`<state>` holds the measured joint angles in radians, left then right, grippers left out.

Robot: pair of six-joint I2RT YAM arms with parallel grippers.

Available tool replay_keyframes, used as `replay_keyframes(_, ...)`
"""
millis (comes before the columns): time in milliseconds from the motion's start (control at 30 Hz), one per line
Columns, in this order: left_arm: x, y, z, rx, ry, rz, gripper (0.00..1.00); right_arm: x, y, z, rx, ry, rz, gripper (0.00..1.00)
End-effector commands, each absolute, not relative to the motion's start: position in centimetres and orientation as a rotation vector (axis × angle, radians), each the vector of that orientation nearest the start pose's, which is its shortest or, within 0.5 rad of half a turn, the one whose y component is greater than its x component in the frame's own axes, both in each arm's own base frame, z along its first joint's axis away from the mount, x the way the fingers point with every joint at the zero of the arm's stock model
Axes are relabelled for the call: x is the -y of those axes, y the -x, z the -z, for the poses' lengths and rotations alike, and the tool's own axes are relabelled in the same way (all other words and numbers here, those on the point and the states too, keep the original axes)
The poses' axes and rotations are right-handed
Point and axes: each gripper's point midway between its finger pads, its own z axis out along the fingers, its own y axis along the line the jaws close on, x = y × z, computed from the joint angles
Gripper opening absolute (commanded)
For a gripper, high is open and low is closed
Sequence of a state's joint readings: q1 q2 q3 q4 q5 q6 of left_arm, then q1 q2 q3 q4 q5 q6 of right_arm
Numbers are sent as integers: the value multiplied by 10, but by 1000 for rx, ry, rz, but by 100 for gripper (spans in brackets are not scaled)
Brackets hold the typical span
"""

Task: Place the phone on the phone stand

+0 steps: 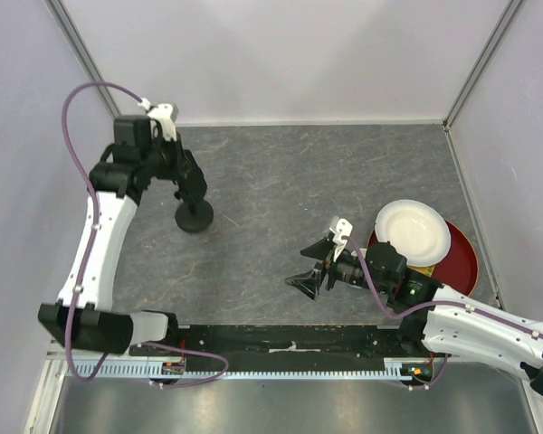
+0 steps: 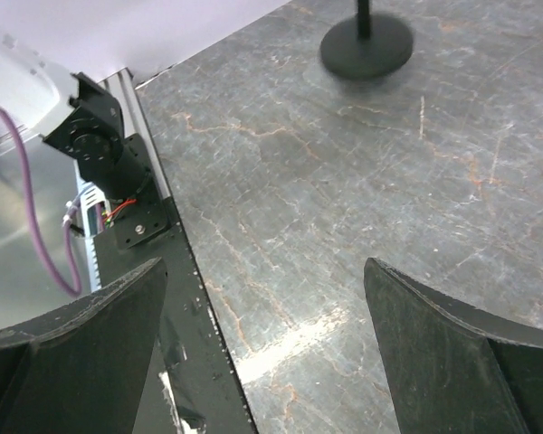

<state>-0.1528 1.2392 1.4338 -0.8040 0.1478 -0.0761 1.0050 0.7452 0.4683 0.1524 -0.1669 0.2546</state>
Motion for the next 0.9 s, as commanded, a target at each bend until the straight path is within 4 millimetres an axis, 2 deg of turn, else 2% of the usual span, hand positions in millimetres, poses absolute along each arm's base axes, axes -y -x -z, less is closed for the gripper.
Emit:
replay_keyframes(0,42,-397,-373,-1918,-246,195,2,-296,-125,-229,-1625,808,-1152,96)
replay_keyframes(67,18,-425,-377,-1900,-249,114,2,-297,-120,-225,-1647,811,-1185,96)
replay_keyframes(100,-2,-435,-377,-1898,-220,70,2,-298,-119,-223,-1661,813,-1192,96)
replay_keyframes(133,-12,-443,-395,-1858,-214,44,2,-299,-118,-221,-1675,812,-1204,96)
replay_keyframes(167,-20,-458,-385,-1885,-209,50,2,-299,-116,-219,-1688,819,-1209,96)
replay_keyframes(200,-39,-470,-397,-1854,-203,20,2,-301,-116,-218,-1706,829,-1213,96)
replay_keyframes(233,-46,-479,-410,-1814,-219,-15,2,-301,-115,-214,-1723,838,-1207,96)
replay_keyframes(267,-59,-494,-400,-1830,-217,-17,2,-302,-115,-214,-1725,851,-1205,96)
replay_keyframes(300,-64,-501,-413,-1797,-220,-24,2,-303,-115,-214,-1725,863,-1199,96)
replay_keyframes(333,-67,-508,-413,-1789,-237,2,2,-301,-117,-209,-1728,898,-1165,96)
replay_keyframes(367,-79,-522,-393,-1827,-227,18,2,-303,-120,-209,-1735,909,-1143,96)
replay_keyframes(400,-84,-527,-404,-1798,-230,16,2,-302,-123,-209,-1740,915,-1123,96)
replay_keyframes(467,-99,-539,-394,-1809,-226,10,2,-302,-129,-206,-1749,931,-1107,96)
replay_keyframes(600,-119,-566,-380,-1793,-252,23,2,-301,-139,-200,-1759,925,-1122,96)
replay_keyframes(700,-124,-576,-385,-1754,-254,34,2,-300,-148,-197,-1761,891,-1137,96)
replay_keyframes(867,-124,-592,-368,-1753,-256,71,2,-304,-162,-185,-1797,845,-1168,96)
